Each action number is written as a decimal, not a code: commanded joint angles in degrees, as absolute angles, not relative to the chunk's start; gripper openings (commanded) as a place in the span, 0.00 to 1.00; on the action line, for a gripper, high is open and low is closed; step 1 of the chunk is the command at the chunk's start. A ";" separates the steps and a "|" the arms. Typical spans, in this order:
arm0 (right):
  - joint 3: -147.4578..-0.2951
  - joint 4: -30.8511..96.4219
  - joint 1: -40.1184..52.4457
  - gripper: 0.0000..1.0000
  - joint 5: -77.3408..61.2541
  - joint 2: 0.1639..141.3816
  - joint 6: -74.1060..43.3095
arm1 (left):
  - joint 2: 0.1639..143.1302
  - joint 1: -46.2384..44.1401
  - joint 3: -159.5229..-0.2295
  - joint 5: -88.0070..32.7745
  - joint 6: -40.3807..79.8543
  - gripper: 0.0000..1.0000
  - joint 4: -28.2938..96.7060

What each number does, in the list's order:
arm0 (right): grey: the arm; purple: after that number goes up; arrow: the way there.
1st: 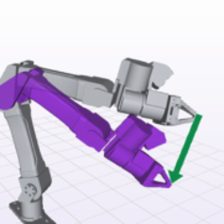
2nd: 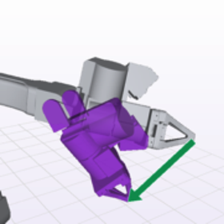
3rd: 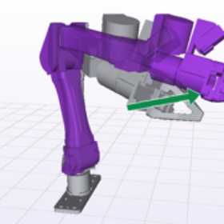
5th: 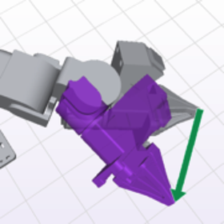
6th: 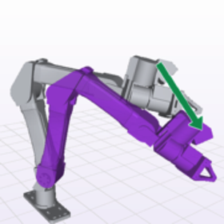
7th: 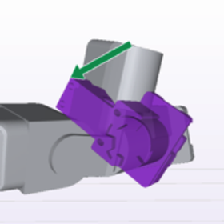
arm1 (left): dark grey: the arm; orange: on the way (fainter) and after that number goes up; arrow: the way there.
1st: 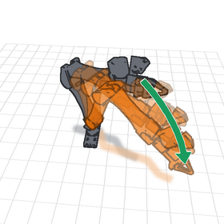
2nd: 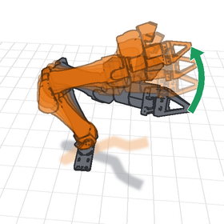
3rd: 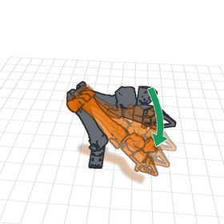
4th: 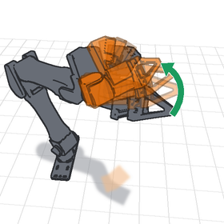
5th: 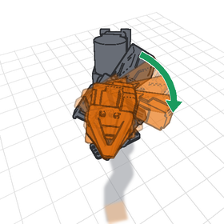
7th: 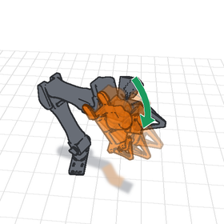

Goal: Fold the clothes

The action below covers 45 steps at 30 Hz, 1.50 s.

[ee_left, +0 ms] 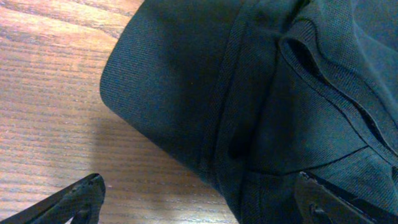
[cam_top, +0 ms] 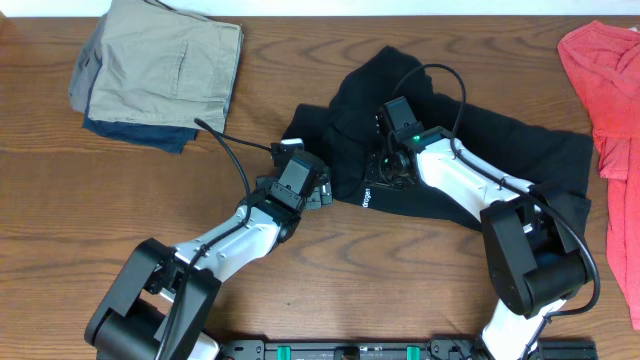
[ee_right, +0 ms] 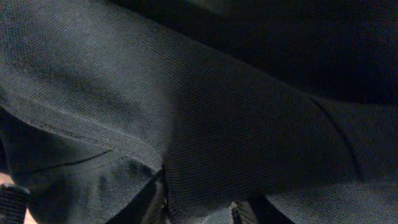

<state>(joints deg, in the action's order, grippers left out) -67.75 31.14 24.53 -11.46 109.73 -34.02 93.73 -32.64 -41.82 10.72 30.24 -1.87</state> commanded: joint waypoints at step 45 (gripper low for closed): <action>-68.29 18.26 19.35 0.86 1.23 109.69 -31.62 | 92.66 -32.42 -42.24 11.66 30.96 0.98 -1.76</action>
